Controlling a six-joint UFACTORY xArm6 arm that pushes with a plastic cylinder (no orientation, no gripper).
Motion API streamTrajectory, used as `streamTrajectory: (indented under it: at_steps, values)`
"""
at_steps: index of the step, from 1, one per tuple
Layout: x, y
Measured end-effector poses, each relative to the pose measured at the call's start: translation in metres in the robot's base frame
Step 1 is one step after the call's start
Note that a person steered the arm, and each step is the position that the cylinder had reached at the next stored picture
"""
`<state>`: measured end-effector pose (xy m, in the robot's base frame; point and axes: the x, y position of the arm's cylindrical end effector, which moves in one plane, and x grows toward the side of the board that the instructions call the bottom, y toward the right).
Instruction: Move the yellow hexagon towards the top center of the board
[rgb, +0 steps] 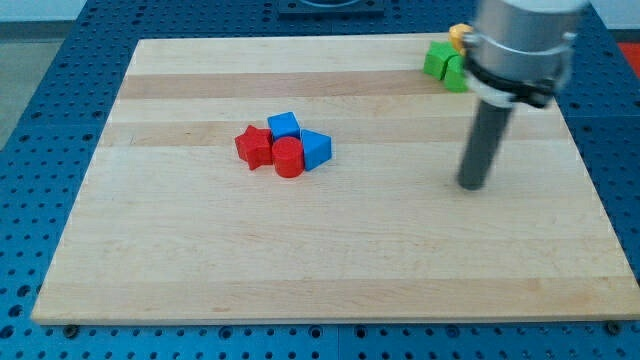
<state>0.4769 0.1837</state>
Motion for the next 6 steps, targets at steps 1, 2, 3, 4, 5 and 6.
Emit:
streamTrajectory:
  at_steps: [1,2,3,4,5,6]
  values:
    - [-0.045,0.063]
    - [-0.109,0.125]
    - [-0.203,0.132]
    - [-0.269,0.116]
    - [-0.277,0.032]
    - [-0.241,-0.074]
